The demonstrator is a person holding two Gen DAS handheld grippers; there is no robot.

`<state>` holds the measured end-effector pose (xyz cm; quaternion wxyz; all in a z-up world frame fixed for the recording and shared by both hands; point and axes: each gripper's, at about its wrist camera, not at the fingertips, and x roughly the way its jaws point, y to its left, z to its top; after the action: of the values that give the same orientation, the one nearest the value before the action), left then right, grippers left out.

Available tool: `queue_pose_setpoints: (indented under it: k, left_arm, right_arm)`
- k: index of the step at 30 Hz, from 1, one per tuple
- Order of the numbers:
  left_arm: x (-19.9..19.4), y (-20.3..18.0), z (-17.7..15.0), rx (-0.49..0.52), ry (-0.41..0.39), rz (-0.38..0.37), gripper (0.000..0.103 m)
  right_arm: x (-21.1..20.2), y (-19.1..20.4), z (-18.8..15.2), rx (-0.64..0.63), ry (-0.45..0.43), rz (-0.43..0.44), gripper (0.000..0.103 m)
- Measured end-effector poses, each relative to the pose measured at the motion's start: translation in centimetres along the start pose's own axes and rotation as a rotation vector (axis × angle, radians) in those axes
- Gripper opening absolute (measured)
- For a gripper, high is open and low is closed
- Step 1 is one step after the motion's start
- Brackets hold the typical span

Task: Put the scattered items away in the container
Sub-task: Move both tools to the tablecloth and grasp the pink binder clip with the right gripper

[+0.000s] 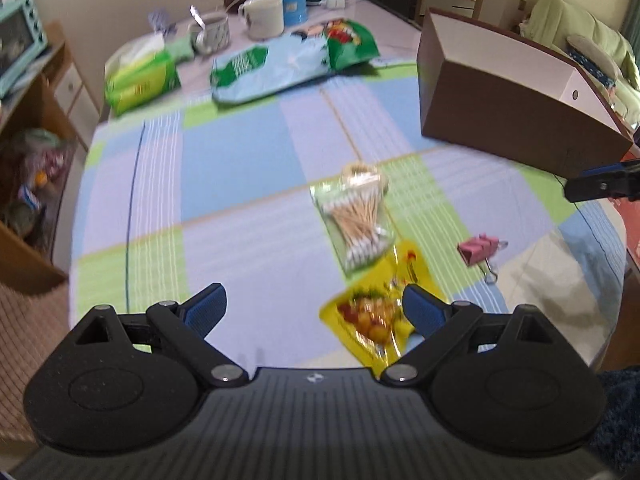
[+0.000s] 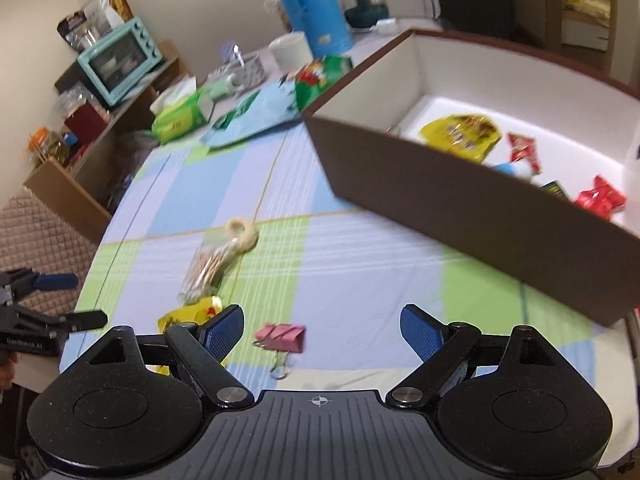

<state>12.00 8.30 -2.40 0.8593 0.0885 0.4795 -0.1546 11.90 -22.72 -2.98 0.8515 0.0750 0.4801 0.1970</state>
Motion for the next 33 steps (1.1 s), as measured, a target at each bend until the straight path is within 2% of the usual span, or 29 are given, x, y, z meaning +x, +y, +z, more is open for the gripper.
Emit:
queue_pose_setpoints:
  k: [4,10,19,20,21,22,24,25,26,28,33]
  left_arm:
    - [0.6,0.5,-0.8,-0.026,0.015,-0.018,0.093]
    - [2.1,1.4,-0.3,-0.037,0.035,-0.021,0.093]
    - [4.4,1.6,0.4,-0.032,0.066,-0.037,0.093]
    - [4.6,1.6,0.5,-0.032,0.069,-0.037,0.093]
    - [4.8,1.6,0.6,-0.032,0.071,-0.038,0.093]
    - [5.1,1.6,0.6,-0.033,0.073,-0.039,0.093]
    - [5.6,1.5,0.9,-0.034,0.075,-0.045,0.093]
    - [5.8,1.5,1.0,-0.033,0.076,-0.049,0.092]
    - [6.1,1.3,1.2,-0.032,0.075,-0.055,0.092]
    - [6.6,0.8,1.8,-0.029,0.069,-0.077,0.092]
    - [8.4,-0.6,3.9,-0.034,0.051,-0.132,0.09]
  right_arm:
    - [2.1,0.8,-0.1,0.015,0.056,0.032,0.088]
    - [5.8,2.1,-0.8,0.003,0.164,0.048,0.088]
    - [9.7,4.4,-0.9,-0.109,0.19,-0.02,0.087]
    - [10.1,4.7,-0.9,-0.124,0.192,-0.033,0.082]
    - [10.5,4.7,-1.0,-0.133,0.2,-0.034,0.06]
    - [10.9,4.8,-1.1,-0.141,0.209,-0.033,0.054]
    - [11.3,4.8,-1.4,-0.162,0.215,-0.048,0.053]
    - [11.3,4.8,-1.5,-0.173,0.215,-0.052,0.044]
    - [11.2,4.8,-1.5,-0.185,0.214,-0.054,0.04]
    - [11.2,4.8,-1.7,-0.208,0.213,-0.06,0.04]
    - [10.4,3.0,-1.6,-0.149,0.211,-0.072,0.04]
